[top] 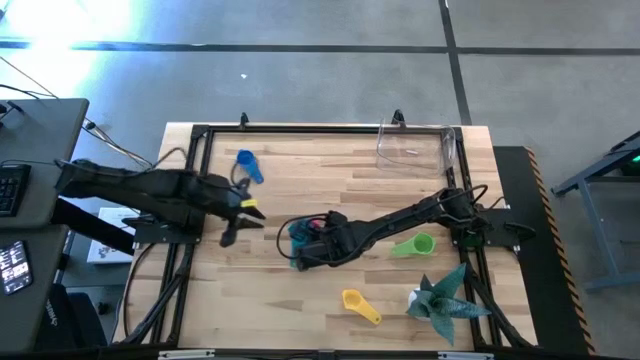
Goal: Nest measuring cups in basket
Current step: Stack the light blue measuring cup on top of the red measuring cup
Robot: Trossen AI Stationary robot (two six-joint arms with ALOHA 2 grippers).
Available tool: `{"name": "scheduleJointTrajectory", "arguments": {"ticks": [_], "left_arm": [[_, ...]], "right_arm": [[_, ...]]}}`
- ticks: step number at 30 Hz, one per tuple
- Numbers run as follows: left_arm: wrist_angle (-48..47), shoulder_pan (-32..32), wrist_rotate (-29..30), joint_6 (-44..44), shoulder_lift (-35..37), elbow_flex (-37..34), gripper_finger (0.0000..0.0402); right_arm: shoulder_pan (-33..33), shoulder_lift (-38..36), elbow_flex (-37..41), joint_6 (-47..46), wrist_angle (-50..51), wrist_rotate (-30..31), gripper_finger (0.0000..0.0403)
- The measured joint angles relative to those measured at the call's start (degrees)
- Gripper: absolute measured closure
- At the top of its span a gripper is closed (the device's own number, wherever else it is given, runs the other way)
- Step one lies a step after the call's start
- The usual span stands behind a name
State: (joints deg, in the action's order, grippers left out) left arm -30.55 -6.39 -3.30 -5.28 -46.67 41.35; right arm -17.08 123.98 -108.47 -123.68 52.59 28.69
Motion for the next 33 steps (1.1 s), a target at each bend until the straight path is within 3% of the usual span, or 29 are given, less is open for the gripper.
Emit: {"name": "scheduleJointTrajectory", "arguments": {"ticks": [12, 30, 33], "left_arm": [[-9.38, 0.0, 0.21, 4.45, 11.07, 0.06, 0.03], [-12.98, 0.0, 0.97, 5.98, 11.87, 0.03, 0.03], [-12.96, 0.0, 1.09, 5.99, 11.87, 0.01, 0.03]], "right_arm": [[0.17, 0.0, -0.57, -3.03, -3.52, 0.3, 0.0402], [2.87, 0.0, -0.61, -4.02, 5.55, -8.62, 0.0402], [2.93, 0.0, -0.61, -4.02, 5.32, -7.87, 0.0402]]}}
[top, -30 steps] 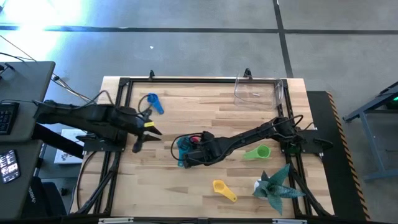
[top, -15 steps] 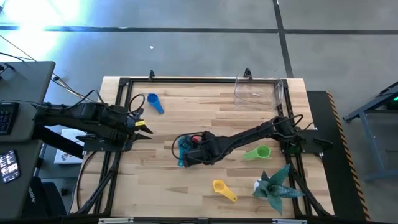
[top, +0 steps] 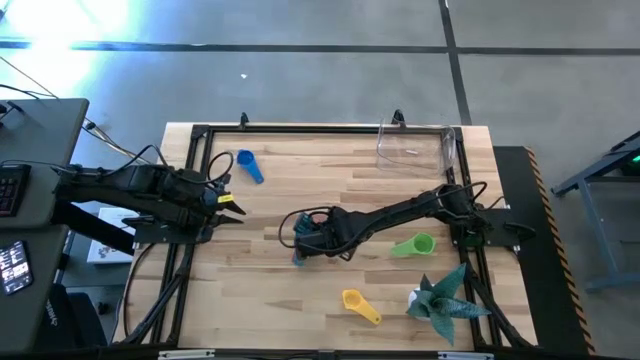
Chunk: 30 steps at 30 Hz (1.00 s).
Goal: Nest measuring cups in basket
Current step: Stack the light blue measuring cup on top of the red measuring cup
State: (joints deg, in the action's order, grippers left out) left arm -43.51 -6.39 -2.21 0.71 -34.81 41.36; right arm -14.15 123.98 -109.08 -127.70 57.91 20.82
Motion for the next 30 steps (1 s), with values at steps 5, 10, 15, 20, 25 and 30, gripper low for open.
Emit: {"name": "scheduleJointTrajectory", "arguments": {"ticks": [5, 10, 15, 20, 25, 30], "left_arm": [[0.0, 0.0, 1.05, 0.0, 0.0, 0.0, 0.03], [0.02, 0.0, 1.23, 0.0, 0.0, -0.02, 0.03], [0.02, 0.0, 1.23, 0.0, 0.0, -0.02, 0.03], [0.02, 0.0, 1.23, 0.0, 0.0, -0.02, 0.03], [0.02, 0.0, 1.23, 0.0, 0.0, -0.02, 0.03], [0.04, 0.0, 1.23, 0.0, 0.0, -0.02, 0.03]], "right_arm": [[0.68, 0.0, 0.0, 0.13, 0.47, -0.73, 0.0402], [1.05, 0.0, 0.39, 0.2, 0.77, -1.38, 0.0402], [1.16, 0.0, 0.41, 0.5, 1.08, -2.07, 0.0402], [1.16, 0.0, 0.42, 0.62, 1.45, -2.27, 0.0402], [1.16, 0.0, 0.44, 0.66, 1.61, -2.25, 0.0402], [1.16, 0.0, 0.46, 0.7, 1.59, -1.89, 0.0402]]}}
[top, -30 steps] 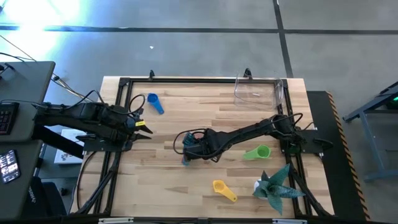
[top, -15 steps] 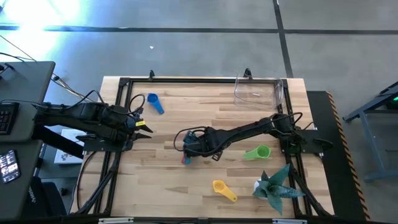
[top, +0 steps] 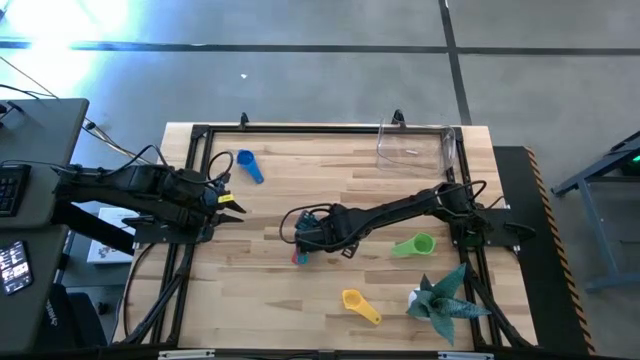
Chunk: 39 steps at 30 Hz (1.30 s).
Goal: Nest measuring cups in basket
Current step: Stack the light blue measuring cup on top of the red measuring cup
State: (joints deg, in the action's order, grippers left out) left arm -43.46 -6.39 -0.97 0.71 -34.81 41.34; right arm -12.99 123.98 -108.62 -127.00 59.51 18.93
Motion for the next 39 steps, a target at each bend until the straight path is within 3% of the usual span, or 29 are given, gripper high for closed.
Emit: {"name": "scheduleJointTrajectory", "arguments": {"ticks": [15, 25, 34, 39], "left_arm": [[-0.02, 0.0, -0.02, -0.02, 0.0, 0.0, 0.03], [0.0, -0.01, -0.02, -0.31, 0.0, -0.02, 0.03], [0.02, -0.02, -0.02, -0.61, 0.0, -0.02, 0.03], [0.04, 0.0, -0.02, -0.59, -0.07, -0.11, 0.03]], "right_arm": [[0.0, 0.0, 0.02, 1.89, -0.05, -0.67, 0.0399], [0.22, 0.0, 0.02, 2.36, -1.0, -0.63, 0.0323], [-0.75, 0.0, -1.57, 6.1, -2.57, -10.1, 0.0313], [-3.29, 0.0, -0.75, 3.65, -5.29, -9.4, 0.0314]]}}
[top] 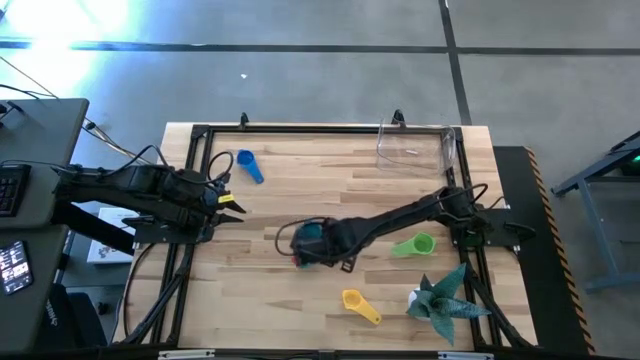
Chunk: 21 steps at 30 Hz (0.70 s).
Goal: Nest measuring cups in basket
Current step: Stack the light blue measuring cup on top of the red measuring cup
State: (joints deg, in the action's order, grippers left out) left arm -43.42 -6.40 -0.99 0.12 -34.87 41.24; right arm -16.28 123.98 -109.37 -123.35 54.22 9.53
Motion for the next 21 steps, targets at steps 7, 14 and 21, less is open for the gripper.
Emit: {"name": "scheduleJointTrajectory", "arguments": {"ticks": [7, 14, 21], "left_arm": [[0.12, -0.01, 0.0, -0.04, -0.02, -1.12, 0.03], [0.22, 0.0, 0.09, -0.5, 0.0, -1.12, 0.03], [0.39, -0.01, 0.22, -1.47, 0.0, -1.12, 0.03]], "right_arm": [[-2.36, 0.0, 3.7, -5.08, -2.42, 2.38, 0.0314], [-2.05, 0.0, 7.09, -5.16, -4.36, 3.05, 0.0314], [-0.13, 0.04, 9.6, -3.03, -7.96, 3.78, 0.0314]]}}
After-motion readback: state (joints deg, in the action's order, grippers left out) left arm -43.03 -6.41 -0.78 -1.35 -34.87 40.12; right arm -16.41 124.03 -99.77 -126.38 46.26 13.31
